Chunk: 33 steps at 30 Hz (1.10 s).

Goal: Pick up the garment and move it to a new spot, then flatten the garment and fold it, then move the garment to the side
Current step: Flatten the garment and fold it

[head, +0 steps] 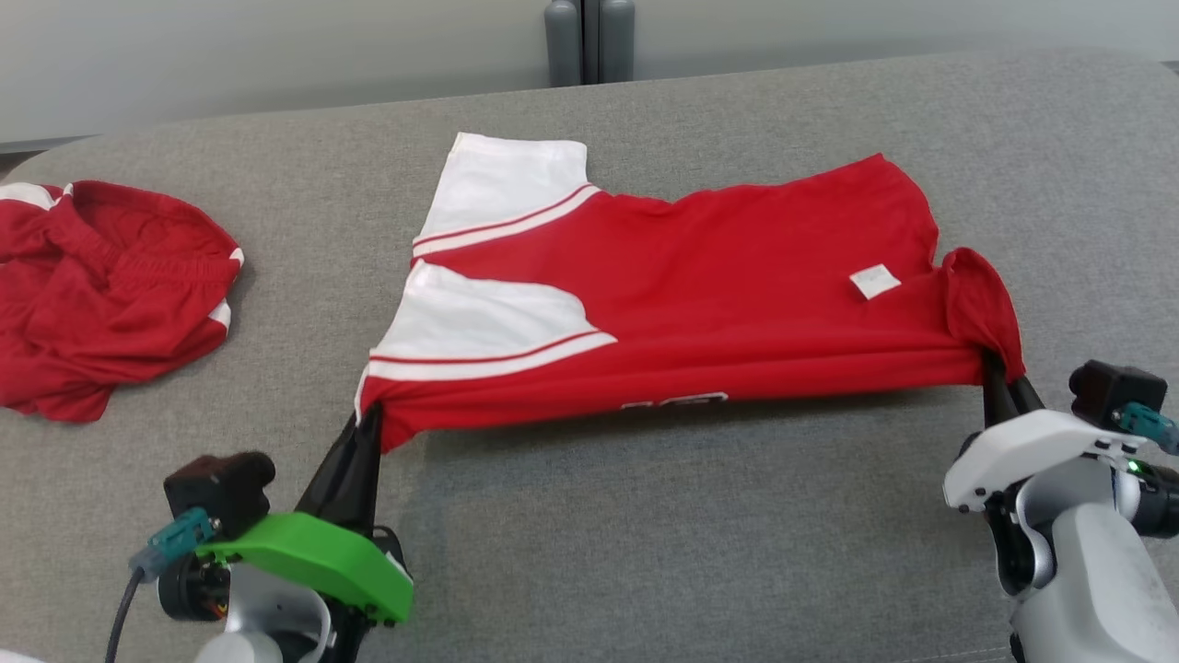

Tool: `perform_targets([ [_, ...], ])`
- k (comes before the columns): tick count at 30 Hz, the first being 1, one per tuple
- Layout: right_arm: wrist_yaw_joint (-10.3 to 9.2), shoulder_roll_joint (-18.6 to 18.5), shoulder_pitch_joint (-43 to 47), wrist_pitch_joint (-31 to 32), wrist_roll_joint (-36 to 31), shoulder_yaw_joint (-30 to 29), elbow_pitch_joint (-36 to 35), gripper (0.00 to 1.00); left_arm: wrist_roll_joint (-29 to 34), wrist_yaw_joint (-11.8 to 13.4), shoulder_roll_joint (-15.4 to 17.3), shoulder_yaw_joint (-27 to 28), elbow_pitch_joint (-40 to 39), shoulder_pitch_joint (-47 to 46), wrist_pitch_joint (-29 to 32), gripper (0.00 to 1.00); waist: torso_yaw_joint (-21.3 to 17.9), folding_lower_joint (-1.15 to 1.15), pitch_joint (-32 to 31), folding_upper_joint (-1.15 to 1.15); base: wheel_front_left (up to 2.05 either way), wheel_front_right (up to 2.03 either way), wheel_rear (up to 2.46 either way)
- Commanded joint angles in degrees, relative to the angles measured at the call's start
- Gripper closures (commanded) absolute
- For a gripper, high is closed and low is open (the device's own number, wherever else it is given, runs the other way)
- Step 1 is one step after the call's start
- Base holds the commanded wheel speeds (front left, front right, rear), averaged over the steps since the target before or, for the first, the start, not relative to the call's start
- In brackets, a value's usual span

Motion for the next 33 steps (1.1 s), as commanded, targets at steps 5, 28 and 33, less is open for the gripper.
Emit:
perform_targets([
  [5,-0.13,-0.3,10.0,4.9,2.5,0.4,-10.4,1.00,-0.4,2.1,1.4,-0.9,-4.5,8.1,3.8,1.00,-0.7,0.00,-0.1,0.00,0.00,0.00,0.00],
  [28,-0.11,-0.1,17.4,10.7,4.2,-0.8,-28.2,0.00,4.8,1.7,8.1,-2.3,-10.1,1.2,9.3,0.00,-4.9,0.00,4.3,0.00,0.00,0.00,0.00],
  [33,-0.11,-0.1,12.5,12.0,3.3,1.2,-31.2,0.00,7.3,-2.2,11.3,-4.3,-6.7,-15.7,15.6,0.00,-6.8,0.00,8.7,0.00,0.00,0.00,0.00],
])
